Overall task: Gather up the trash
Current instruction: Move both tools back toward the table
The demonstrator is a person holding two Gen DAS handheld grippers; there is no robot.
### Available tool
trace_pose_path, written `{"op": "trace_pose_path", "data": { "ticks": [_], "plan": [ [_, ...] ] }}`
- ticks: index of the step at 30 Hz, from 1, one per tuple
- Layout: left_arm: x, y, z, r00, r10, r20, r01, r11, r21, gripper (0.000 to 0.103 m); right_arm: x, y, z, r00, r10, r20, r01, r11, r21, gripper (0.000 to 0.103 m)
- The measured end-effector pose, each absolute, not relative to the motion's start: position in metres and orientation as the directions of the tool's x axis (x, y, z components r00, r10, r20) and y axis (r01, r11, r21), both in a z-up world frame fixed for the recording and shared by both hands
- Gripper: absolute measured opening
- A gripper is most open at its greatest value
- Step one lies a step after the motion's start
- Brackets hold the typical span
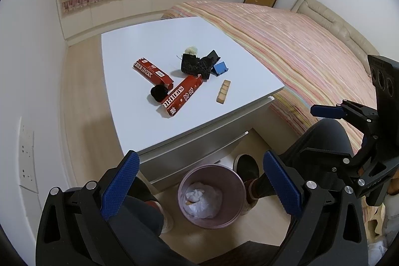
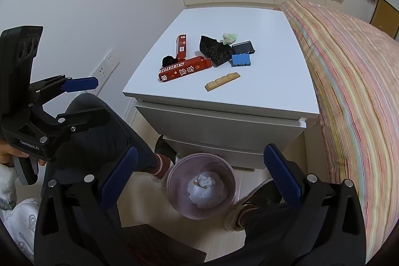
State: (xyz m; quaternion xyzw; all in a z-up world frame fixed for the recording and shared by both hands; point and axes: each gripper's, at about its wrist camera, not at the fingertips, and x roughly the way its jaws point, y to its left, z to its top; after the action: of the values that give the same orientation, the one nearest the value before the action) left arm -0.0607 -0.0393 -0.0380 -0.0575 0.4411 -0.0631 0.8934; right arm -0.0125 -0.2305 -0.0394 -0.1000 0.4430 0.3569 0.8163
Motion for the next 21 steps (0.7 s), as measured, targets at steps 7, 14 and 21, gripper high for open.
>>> {"op": "trace_pose_path", "data": {
  "ticks": [7,14,21],
  "plan": [
    [-0.05,-0.03,-0.032,0.606,-0.154,-0.78,0.039,0.986,-0.165,0.095,-0.002,-0.225,-0.033,0.362,0.488,-0.794,-0.668,0.73,0.144,0.099],
    [-0.03,-0.02,-0.024,0.611,-0.139,-0.779,0.013,0.986,-0.166,0.095,0.016,-0.221,-0.026,0.378,0.481,-0.791,-0.661,0.739,0.134,0.099],
    [-0.004,-0.007,-0.023,0.606,-0.108,-0.788,-0.034,0.986,-0.162,0.095,0.042,-0.214,-0.022,0.395,0.468,-0.791,-0.648,0.752,0.121,0.099]
  ]
}}
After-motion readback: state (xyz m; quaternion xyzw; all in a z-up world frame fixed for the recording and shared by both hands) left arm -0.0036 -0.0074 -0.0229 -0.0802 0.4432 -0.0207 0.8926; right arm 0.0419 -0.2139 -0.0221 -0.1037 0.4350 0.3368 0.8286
